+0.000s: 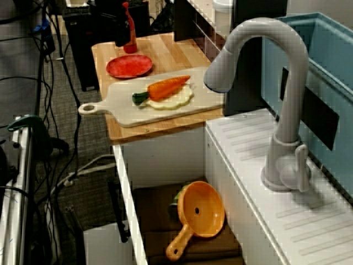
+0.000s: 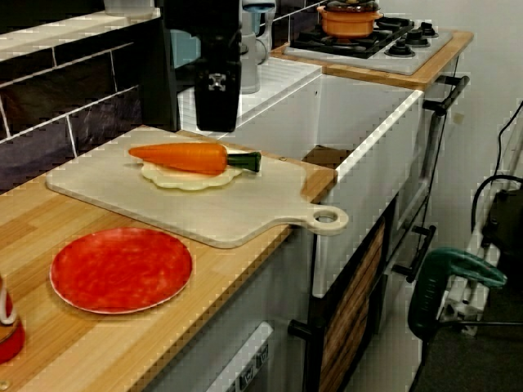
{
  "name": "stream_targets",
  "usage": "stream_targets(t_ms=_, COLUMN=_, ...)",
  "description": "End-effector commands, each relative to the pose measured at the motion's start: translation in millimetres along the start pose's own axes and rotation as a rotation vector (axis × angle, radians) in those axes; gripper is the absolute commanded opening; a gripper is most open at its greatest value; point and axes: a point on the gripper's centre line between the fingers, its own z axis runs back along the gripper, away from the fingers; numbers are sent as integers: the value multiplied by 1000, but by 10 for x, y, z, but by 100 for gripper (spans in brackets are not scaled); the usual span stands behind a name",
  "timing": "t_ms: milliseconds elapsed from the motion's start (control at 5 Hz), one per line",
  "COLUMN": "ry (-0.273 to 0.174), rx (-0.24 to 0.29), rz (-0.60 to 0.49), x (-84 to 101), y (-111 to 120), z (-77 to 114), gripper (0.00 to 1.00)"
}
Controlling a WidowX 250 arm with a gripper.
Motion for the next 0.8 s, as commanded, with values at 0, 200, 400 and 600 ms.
stream_targets(t_ms=0, ry=0, rx=0, rz=0, x=0, y=0, z=0, gripper=100)
stream_targets(t_ms=200, ry=-38, rx=-2, rz=-53, x=-118, y=-300, z=-12, gripper=100)
stream_targets(t_ms=400, ry=-49, rx=-10, rz=-70, x=-113, y=-486, z=-42, gripper=100)
stream_targets(t_ms=600, ry=-32, rx=-9, rz=-63, x=-57, y=-679, z=-121, gripper=100)
